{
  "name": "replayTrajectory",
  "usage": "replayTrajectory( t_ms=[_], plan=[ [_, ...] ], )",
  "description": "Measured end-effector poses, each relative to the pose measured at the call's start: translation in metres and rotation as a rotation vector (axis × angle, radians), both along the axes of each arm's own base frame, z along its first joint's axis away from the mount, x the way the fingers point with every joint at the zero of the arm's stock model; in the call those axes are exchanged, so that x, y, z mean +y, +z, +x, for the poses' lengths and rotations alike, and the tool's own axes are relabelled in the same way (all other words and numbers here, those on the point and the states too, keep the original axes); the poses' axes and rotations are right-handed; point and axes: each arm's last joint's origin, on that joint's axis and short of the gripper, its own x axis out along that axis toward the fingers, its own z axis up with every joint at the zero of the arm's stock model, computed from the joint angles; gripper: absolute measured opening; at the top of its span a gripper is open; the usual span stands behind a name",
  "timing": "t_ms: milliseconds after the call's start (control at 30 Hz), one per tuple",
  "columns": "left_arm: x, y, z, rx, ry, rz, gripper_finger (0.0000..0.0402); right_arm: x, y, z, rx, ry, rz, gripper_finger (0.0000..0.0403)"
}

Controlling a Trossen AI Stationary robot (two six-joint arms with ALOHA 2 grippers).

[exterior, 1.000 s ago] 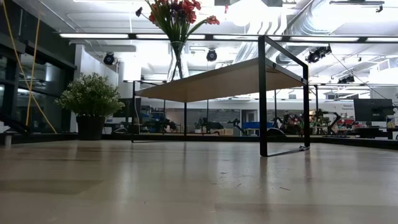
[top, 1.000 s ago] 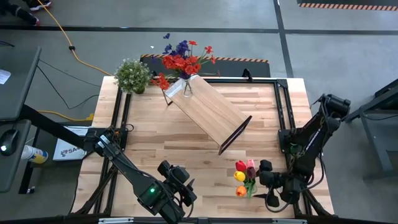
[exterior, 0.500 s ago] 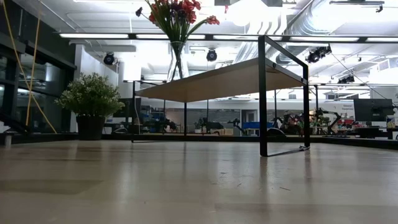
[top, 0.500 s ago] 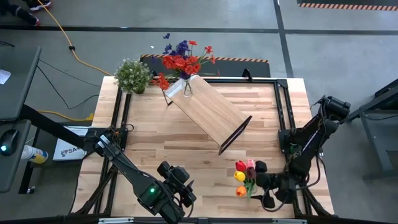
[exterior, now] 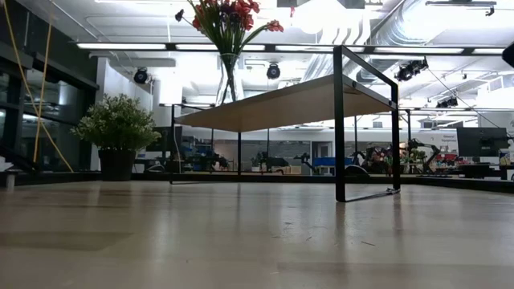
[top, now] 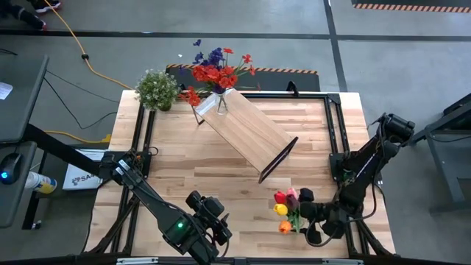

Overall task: Pick and place flowers into a vace then onto a shelf
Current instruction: Put the transparent vase on the shelf

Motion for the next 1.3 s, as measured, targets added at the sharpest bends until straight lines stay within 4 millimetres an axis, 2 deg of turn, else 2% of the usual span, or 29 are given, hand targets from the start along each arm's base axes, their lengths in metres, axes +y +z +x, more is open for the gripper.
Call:
replayTrajectory(
  t_ms=[833,1033,1267,1300],
  plan=[
    [0.0022,-0.0004,-0.0024,0.026,0.000,0.026,0.0300,-0.0021,-0.0004,0.0016,0.005,-0.010,-0.005,0.0292],
    [0.0022,-0.0005,-0.0024,0.026,0.000,0.026,0.0297,-0.0020,-0.0004,0.0016,0.006,-0.009,-0.005,0.0246],
    [0.0022,-0.0004,-0.0024,0.026,0.000,0.026,0.0300,-0.0009,0.0005,0.0019,0.003,0.000,0.009,0.0161],
    [0.0022,-0.0004,-0.0023,0.026,0.000,0.026,0.0301,-0.0008,0.0006,0.0019,0.003,0.005,0.008,0.0159]
  ],
)
